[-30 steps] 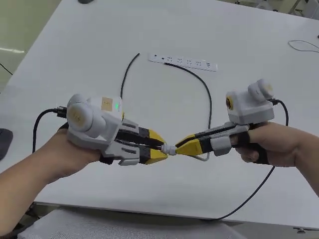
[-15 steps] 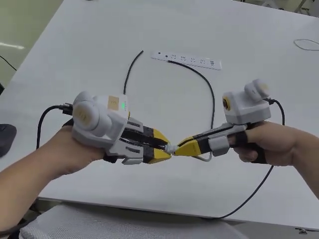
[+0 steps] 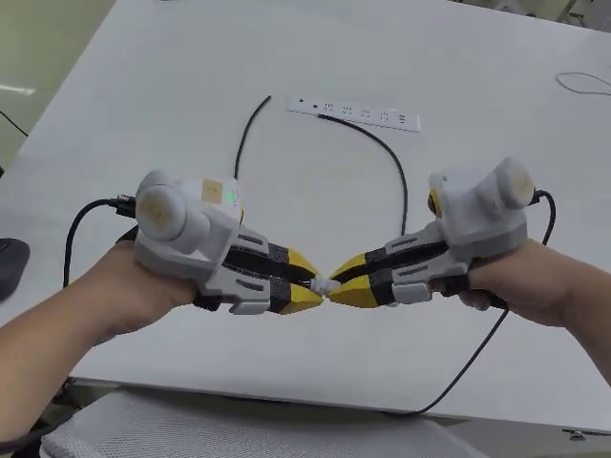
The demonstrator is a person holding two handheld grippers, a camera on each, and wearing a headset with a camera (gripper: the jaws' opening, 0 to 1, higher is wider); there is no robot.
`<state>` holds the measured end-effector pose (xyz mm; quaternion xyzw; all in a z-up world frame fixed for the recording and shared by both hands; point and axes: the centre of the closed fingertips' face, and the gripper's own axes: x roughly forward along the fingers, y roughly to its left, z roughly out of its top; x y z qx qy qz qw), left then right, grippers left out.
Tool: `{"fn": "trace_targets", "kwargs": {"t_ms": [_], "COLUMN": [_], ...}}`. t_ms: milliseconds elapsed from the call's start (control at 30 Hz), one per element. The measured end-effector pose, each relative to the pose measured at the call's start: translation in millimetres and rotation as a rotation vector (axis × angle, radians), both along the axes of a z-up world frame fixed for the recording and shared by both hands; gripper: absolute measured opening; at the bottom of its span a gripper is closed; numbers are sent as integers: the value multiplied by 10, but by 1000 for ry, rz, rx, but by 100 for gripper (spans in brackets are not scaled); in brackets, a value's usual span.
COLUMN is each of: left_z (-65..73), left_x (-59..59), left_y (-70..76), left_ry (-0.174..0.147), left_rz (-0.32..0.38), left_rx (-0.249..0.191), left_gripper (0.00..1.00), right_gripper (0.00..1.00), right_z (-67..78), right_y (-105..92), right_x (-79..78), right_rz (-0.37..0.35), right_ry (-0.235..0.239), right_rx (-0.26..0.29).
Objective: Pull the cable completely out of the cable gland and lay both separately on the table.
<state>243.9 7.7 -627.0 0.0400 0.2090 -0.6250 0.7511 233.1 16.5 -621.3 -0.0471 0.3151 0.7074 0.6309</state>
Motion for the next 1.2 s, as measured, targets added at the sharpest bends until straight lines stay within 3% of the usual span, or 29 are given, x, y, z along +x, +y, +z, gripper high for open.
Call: {"fn": "trace_targets", "kwargs": {"t_ms": [100, 367, 533, 700, 900, 1200], "left_z": [13, 2, 3, 2, 14, 25], "left_x": [-21, -38, -52, -76, -108, -115], "left_y": [11, 49, 68, 64, 49, 17], "left_ry": [20, 64, 116, 135, 127, 112], "left_rz": [1, 8, 16, 23, 26, 23], "left_rx": [-10, -23, -53, -65, -70, -69], "left_gripper": [14, 14, 14, 14, 14, 14], "right_gripper": [7, 7, 7, 7, 7, 8], "right_z": [8, -31, -55, -74, -63, -47], "right_y": [11, 51, 49, 58, 44, 23], "right_x": [-24, -12, -12, -40, -49, -51], "right_rz": [10, 54, 82, 82, 73, 17], "right_ry": [-68, -324, -473, -575, -586, -561], "right_rx": [-5, -66, -113, -150, -151, -164]}}
